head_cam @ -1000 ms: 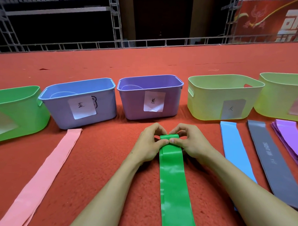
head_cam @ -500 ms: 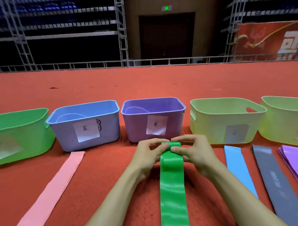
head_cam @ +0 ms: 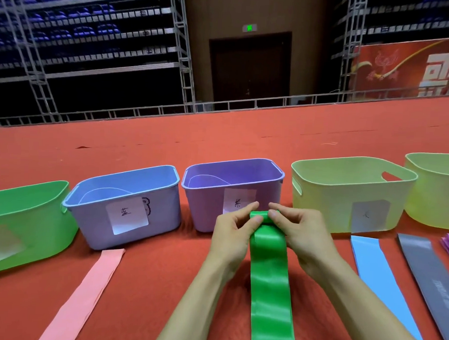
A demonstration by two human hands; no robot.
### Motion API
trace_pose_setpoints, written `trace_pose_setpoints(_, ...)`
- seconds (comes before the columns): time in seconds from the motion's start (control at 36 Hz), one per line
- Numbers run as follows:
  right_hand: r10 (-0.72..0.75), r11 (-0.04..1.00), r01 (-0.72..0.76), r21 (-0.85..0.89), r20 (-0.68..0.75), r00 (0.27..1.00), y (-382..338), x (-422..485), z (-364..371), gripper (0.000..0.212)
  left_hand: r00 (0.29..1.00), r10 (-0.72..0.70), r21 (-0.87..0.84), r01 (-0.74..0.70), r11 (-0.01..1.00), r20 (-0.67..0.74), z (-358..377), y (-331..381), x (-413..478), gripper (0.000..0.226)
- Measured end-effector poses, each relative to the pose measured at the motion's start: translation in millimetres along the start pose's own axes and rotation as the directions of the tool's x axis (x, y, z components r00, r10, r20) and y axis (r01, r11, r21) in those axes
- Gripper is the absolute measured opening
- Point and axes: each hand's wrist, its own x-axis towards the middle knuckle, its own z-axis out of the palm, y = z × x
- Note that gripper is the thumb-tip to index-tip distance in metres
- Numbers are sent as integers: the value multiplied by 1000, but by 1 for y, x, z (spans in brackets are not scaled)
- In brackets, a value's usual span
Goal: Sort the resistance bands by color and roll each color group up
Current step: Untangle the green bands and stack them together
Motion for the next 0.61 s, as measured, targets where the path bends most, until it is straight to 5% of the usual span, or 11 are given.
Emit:
trace_pose_setpoints(0.22,-86,996,86,-13,-23,996,7,5,4,27,999,26,52,-25,998,-29,2,-10,4,42)
trace_pose_setpoints(0.61,-109,947,118,299,-49,993,4,-1,10,25,1000,6,48,-4,999,-28,5,-7,6,44)
